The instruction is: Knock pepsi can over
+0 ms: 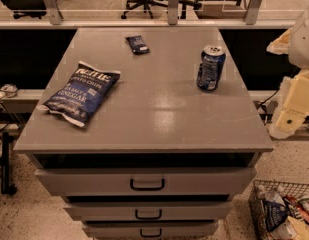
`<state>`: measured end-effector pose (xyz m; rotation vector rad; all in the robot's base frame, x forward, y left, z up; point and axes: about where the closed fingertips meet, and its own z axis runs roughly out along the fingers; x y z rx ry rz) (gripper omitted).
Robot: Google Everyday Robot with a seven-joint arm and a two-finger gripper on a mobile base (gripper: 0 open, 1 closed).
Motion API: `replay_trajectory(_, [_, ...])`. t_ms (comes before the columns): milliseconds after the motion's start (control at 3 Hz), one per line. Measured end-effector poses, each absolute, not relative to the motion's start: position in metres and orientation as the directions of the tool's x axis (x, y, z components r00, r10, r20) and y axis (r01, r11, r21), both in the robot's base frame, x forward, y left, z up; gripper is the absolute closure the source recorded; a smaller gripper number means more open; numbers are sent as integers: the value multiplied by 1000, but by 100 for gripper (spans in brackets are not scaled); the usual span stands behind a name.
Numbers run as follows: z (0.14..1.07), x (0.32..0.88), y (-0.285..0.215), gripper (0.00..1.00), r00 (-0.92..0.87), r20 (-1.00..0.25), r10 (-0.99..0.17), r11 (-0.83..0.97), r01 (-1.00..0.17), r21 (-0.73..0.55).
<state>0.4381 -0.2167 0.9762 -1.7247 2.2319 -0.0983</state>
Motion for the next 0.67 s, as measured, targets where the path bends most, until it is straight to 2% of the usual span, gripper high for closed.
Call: replay_trajectory(667, [970,446,-216,0,-212,-231,-950,267,-933,-242])
